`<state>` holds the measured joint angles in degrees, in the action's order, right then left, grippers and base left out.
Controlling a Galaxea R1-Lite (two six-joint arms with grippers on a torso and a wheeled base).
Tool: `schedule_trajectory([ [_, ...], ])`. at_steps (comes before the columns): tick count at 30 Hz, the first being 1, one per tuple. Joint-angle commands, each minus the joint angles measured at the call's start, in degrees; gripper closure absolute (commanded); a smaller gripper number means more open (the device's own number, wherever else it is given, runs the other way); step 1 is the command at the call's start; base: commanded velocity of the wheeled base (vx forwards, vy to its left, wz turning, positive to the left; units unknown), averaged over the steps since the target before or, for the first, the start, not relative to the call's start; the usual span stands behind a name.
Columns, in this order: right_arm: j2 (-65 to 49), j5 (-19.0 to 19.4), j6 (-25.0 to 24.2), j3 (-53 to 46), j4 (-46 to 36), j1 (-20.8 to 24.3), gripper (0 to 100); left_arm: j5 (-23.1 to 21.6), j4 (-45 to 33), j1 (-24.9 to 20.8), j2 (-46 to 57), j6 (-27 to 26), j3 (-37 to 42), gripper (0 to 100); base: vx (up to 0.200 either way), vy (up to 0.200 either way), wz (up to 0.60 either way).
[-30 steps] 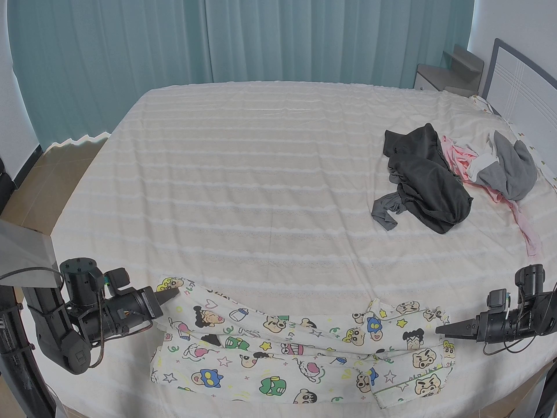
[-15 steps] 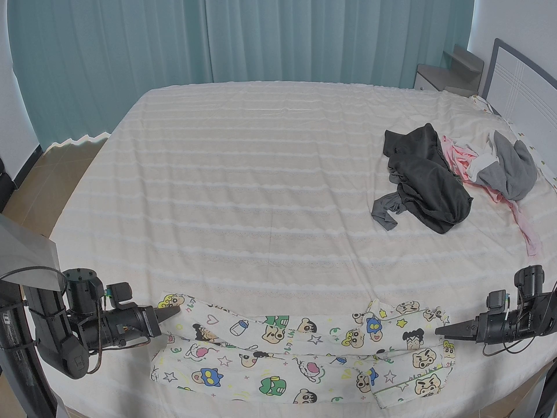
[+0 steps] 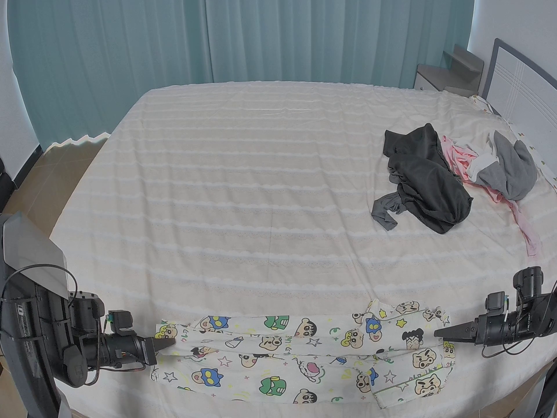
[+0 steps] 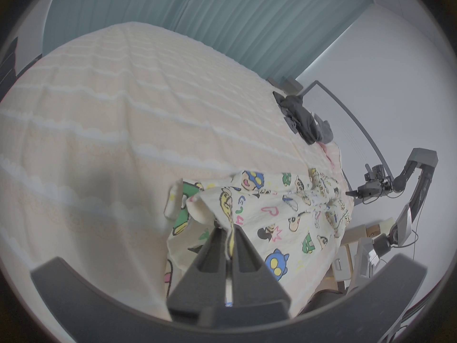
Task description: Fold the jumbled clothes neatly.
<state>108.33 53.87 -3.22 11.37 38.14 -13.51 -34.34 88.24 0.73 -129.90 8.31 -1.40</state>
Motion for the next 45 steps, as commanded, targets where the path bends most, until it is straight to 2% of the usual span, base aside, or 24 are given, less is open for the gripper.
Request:
schedule_trajectory([
  [1, 0.2, 0.4, 0.1, -0.2, 0.0, 0.1, 0, 0.0, 0.0, 0.1, -3.5, -0.8, 1.0, 100, 0.000, 0.000, 0.00],
  [12, 1.8, 0.3, 2.0, -0.3, 0.0, 0.2, 0, 0.0, 0.0, 0.2, -4.3, -0.1, 1.0, 100, 0.000, 0.000, 0.00],
  [13, 1.8, 0.3, 2.0, -0.3, 0.0, 0.1, 0, 0.0, 0.0, 0.3, -4.3, -0.1, 1.0, 0, 0.000, 0.000, 0.00],
  [23, 0.6, 0.4, 1.9, 0.0, 0.2, -0.6, 0, -0.1, -0.1, 1.6, -4.1, 0.8, 1.1, 0, 0.000, 0.000, 0.00],
  [25, -0.7, 0.3, 1.5, 0.2, 0.3, -1.3, 0, -0.5, 0.3, 3.4, -3.6, 3.1, 1.1, 0, 0.000, 0.000, 0.00],
  [30, -4.4, 0.1, -1.1, 1.8, 0.4, -1.4, 0, -6.1, 0.5, 8.7, 1.7, 12.1, 1.1, 0, 0.000, 0.000, 0.00],
  [32, -6.4, -0.3, -7.2, 4.0, 0.4, 1.4, 0, -9.5, 0.5, 11.2, 5.4, 20.3, 0.9, 0, 0.000, 0.000, 0.00],
  [33, -6.7, -0.3, -8.8, 4.6, 0.4, 2.5, 0, -9.9, 0.5, 11.8, 6.2, 22.0, 0.8, 0, 0.000, 0.000, 0.00],
  [34, -7.3, -0.8, -13.0, 6.4, 0.4, 5.1, 0, -10.9, 0.5, 13.1, 7.7, 25.8, 0.7, 0, 0.000, 0.000, 0.00],
  [36, -7.4, -1.0, -13.7, 6.8, 0.4, 5.5, 0, -11.1, 0.5, 13.2, 7.9, 26.5, 0.7, 0, 0.000, 0.000, 0.00],
  [37, -7.5, -5.1, -20.3, 10.2, 0.4, 10.3, 0, -12.7, 0.5, 13.9, 9.1, 31.8, 0.8, 0, 0.000, 0.000, 0.00],
  [39, -6.2, -11.8, -25.2, 12.6, 0.4, 16.3, 0, -13.6, 0.5, 14.1, 9.7, 34.0, 0.8, 0, 0.000, 0.000, 0.00],
  [40, -5.7, -13.2, -25.9, 13.1, 0.4, 17.3, 0, -13.8, 0.5, 14.2, 9.8, 34.2, 0.8, 0, 0.000, 0.000, 0.00],
  [41, -4.1, -16.3, -27.7, 14.2, 0.5, 20.0, 0, -14.1, 0.5, 14.1, 9.8, 34.4, 0.9, 0, 0.000, 0.000, 0.00],
  [42, -2.9, -17.6, -28.6, 15.0, 0.5, 21.7, 0, -14.2, 0.5, 14.1, 9.8, 34.5, 0.9, 0, 0.000, 0.000, 0.00],
  [45, 0.9, -18.4, -28.9, 16.4, 0.6, 24.6, 0, -14.3, 0.5, 14.1, 9.4, 34.5, 1.0, 0, 0.000, 0.000, 0.00],
])
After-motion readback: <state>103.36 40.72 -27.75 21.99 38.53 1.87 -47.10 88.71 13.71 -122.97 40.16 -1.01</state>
